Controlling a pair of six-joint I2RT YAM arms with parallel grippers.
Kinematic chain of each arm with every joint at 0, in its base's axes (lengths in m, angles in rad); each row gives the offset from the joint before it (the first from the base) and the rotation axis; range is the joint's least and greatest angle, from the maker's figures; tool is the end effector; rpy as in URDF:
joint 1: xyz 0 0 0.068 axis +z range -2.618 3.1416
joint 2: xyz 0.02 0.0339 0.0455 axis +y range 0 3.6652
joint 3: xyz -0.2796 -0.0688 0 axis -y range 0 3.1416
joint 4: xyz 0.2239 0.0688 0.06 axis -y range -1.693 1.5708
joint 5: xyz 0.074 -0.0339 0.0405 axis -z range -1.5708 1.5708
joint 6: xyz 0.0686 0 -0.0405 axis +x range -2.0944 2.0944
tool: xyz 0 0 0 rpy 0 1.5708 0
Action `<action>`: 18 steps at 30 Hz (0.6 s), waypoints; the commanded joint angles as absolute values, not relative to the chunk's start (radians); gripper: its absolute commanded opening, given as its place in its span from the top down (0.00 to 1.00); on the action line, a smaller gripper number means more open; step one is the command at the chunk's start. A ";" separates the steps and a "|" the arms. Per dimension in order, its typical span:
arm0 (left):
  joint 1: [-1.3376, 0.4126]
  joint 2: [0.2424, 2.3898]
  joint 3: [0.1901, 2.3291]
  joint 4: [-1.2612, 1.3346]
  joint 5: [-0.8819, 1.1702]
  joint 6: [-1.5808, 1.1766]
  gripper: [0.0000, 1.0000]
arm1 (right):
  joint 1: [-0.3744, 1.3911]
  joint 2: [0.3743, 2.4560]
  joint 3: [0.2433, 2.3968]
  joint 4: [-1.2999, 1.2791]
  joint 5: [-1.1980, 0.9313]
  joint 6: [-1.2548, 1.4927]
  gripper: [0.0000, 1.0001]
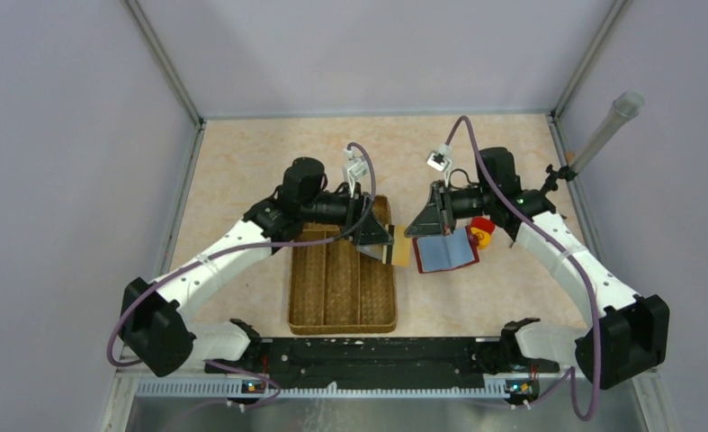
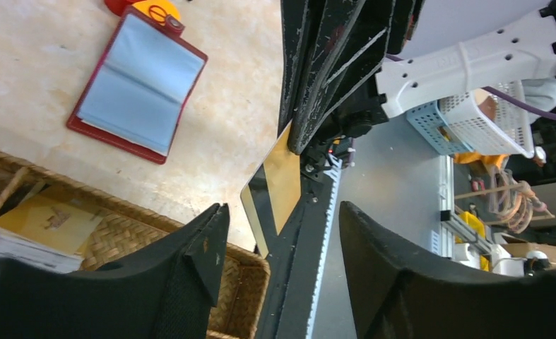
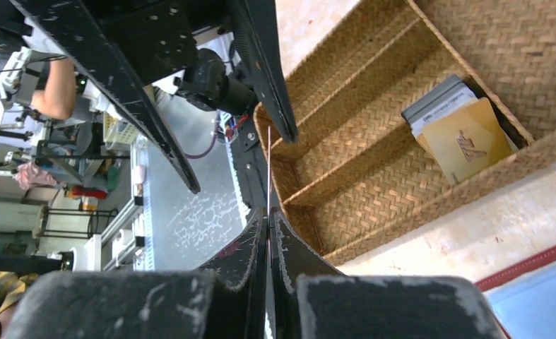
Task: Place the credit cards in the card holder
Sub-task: Pick up the credit card from the card holder.
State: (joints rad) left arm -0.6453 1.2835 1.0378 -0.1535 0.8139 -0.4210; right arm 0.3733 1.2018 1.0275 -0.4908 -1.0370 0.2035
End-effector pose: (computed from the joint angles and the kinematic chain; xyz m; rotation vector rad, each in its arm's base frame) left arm 0.1970 -0.2107 0.3383 0.8170 1.9836 -1.4611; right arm 0.1980 0.1410 0.3273 -0.7735 2.0821 1.4669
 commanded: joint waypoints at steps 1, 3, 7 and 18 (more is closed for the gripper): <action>-0.651 1.267 1.073 -0.099 0.894 -0.425 0.44 | 0.385 1.177 1.064 -0.406 -1.135 0.213 1.00; -0.654 1.272 1.069 -0.083 0.929 -0.436 0.52 | 0.386 1.178 1.067 -0.400 -1.138 0.217 1.00; -0.660 1.285 1.058 -0.052 0.963 -0.458 0.61 | 0.389 1.176 1.065 -0.386 -1.156 0.224 1.00; -0.669 1.277 1.013 0.051 0.959 -0.530 1.00 | 0.391 1.162 1.048 -0.317 -1.130 0.298 0.74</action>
